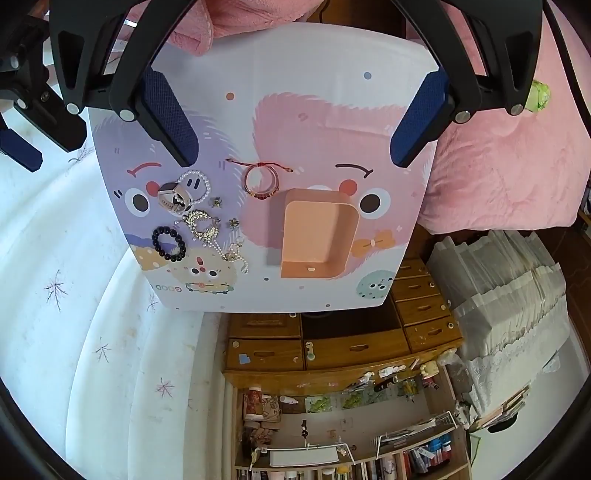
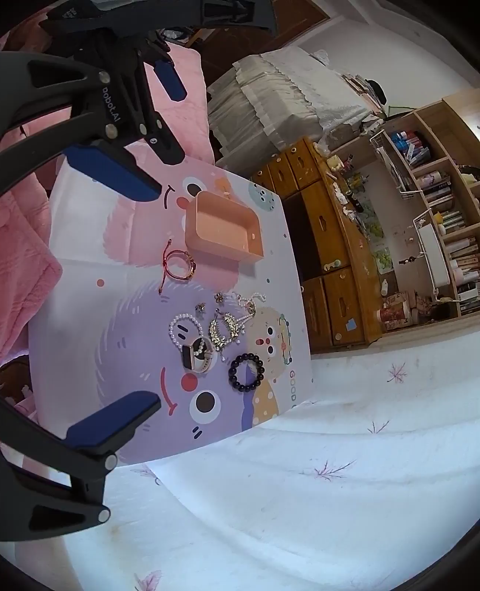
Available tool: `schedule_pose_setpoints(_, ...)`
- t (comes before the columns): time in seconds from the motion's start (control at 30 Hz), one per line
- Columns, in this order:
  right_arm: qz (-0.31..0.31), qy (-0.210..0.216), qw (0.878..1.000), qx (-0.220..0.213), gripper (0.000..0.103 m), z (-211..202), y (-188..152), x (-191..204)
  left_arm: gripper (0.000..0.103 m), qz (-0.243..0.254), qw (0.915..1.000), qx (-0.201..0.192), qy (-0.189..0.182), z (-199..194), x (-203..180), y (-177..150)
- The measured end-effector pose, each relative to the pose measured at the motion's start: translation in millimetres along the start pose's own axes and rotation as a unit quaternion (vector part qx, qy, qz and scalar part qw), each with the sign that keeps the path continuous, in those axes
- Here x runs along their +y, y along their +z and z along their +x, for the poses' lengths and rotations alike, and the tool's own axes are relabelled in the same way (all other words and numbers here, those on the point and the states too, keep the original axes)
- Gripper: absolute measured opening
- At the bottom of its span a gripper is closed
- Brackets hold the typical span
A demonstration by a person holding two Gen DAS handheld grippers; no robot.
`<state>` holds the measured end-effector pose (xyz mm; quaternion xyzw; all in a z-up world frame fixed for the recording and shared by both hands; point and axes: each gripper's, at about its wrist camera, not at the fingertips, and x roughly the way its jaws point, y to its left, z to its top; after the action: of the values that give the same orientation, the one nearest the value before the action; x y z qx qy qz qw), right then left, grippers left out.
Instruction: Organize jewelry
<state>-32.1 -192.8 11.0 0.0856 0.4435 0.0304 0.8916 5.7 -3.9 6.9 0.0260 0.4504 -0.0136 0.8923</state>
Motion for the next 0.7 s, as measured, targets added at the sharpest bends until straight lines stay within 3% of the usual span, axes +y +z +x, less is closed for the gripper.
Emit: schedule_pose_setpoints(0.7,-0.001,0.002,1.0,-0.01,0.103,-4.6,5.7,3.9,0.102,0.003,1.0,-0.004,-0.002,1.4,1.0,5.2)
